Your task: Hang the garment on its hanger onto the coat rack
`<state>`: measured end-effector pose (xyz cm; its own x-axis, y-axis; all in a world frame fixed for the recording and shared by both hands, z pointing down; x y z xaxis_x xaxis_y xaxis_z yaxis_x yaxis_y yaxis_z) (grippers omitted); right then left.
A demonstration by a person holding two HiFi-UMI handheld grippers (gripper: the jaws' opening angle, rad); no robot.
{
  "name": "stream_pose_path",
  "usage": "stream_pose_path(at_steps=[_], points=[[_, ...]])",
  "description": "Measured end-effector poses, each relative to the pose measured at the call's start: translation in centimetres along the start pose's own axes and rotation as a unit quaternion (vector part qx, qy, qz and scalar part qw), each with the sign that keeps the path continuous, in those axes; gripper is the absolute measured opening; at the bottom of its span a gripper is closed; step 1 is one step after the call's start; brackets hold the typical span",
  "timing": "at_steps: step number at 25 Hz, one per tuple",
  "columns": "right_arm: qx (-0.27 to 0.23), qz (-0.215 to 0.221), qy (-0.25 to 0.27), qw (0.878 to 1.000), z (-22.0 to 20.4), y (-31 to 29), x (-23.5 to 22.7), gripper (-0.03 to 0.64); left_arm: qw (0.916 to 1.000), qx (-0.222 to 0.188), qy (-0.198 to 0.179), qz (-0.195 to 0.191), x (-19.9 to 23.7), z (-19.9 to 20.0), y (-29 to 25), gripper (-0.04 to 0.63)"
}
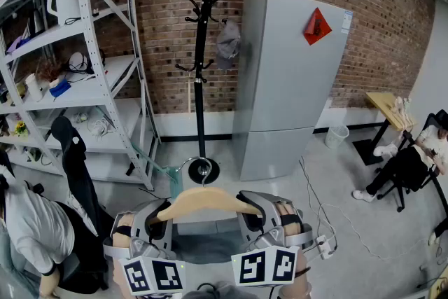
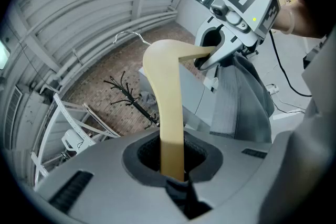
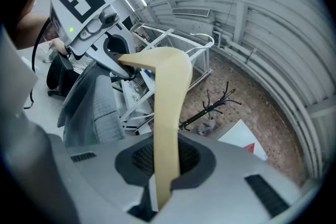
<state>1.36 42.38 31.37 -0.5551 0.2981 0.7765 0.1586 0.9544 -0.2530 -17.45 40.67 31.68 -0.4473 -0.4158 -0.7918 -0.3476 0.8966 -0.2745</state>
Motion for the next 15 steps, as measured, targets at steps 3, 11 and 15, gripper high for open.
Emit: stream_pose_path(at_steps=[3,11,15], points=[[-0.001,0.001,0.000,1.000,-0.1,0.0,0.1,0.046,1.0000,0.001,0.000,-0.002,-0.2,0.0,0.0,0.037],[-0.005,-0.001,-0.004,1.000,-0.5,-0.6,-0.2,0.048,1.0000,0.002,0.003,-0.001,-0.1,0.1,-0.6,0.037],[-0.010,-0.001,-0.002,1.000,-1.2,-1.3,-1.0,0.048,1.0000,0.003,0.001,0.000,-0.3,0.8,-1.6,0.037]])
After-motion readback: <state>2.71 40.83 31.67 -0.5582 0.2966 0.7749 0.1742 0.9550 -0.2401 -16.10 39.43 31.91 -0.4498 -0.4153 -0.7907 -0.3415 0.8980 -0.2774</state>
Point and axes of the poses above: the fingertips, and each gripper's own axes: y backward along the fingers, x to its left, z out of its top, the point moved 10 cm from there along y, backward along the fingers, and after that the axes turned 3 degrees about x, right-handed, at the moved point
